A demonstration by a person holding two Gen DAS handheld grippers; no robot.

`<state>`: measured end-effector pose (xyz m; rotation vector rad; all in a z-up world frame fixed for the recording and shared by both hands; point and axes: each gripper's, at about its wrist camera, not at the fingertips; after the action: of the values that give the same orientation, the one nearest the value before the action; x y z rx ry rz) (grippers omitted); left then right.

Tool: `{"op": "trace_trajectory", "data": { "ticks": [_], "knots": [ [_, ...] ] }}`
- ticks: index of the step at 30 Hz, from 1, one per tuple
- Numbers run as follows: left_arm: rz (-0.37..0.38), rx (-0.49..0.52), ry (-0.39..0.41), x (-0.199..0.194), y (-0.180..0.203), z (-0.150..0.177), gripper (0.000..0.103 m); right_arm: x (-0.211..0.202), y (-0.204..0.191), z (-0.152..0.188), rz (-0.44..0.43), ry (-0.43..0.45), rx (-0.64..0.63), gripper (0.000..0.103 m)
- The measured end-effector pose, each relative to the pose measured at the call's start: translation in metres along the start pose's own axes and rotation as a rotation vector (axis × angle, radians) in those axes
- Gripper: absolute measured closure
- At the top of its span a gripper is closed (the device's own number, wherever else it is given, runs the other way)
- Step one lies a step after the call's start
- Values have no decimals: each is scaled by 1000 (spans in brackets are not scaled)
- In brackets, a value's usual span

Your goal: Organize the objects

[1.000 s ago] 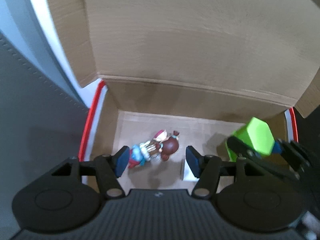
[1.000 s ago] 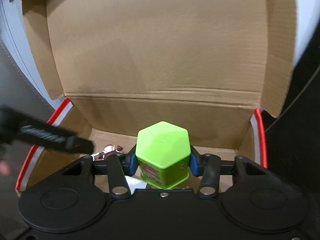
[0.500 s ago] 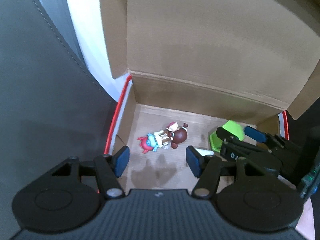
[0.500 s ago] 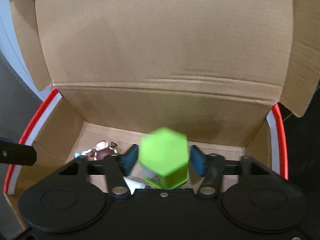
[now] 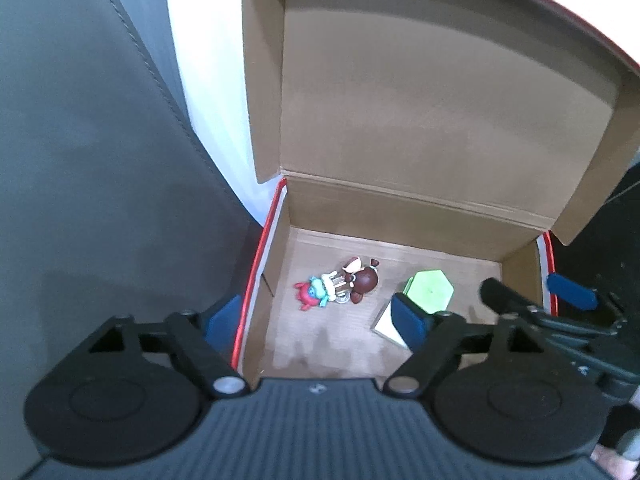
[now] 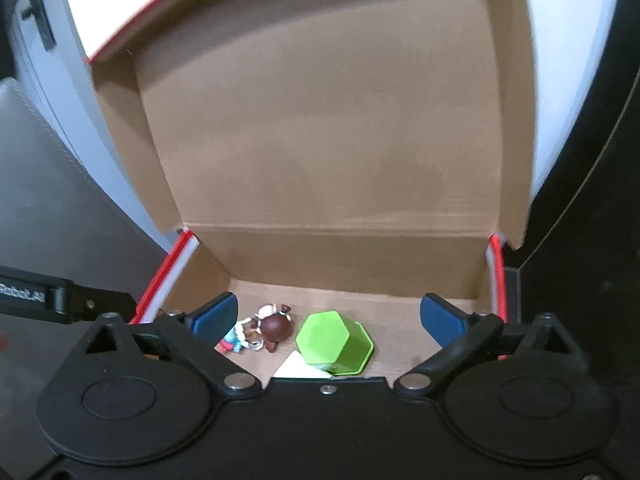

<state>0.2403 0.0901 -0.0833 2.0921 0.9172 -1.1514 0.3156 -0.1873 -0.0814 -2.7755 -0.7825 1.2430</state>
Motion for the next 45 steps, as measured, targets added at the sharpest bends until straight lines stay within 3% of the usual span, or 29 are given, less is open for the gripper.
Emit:
{"op": "trace_trajectory", "data": {
  "ticks": [6, 19, 24, 39, 45],
  "knots": [
    [-12, 38, 75, -36, -1, 10, 0, -36, 0, -1, 7, 36, 12, 0],
    [49, 42, 160, -116, -7, 48, 0, -105, -14, 15, -7, 66, 63, 0],
    [91, 4, 134, -138, -16, 66, 0, -146, -19, 20, -19, 81, 74, 0],
    [76, 41, 283, -215, -31, 131, 0, -231, -53, 53, 18, 143, 8, 0],
    [82, 45, 295, -232, -38, 151, 0, -248, -57, 70, 35, 129, 12, 0]
  ]
}}
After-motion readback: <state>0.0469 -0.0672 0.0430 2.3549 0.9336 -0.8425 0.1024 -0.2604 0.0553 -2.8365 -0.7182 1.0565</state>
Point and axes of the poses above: each gripper's, at about its wrist camera, not at the fingertips, and x roughly the way its jaws point, y to its right, z to its underside, and after that the axes turned 2 degrees about -x, right-handed
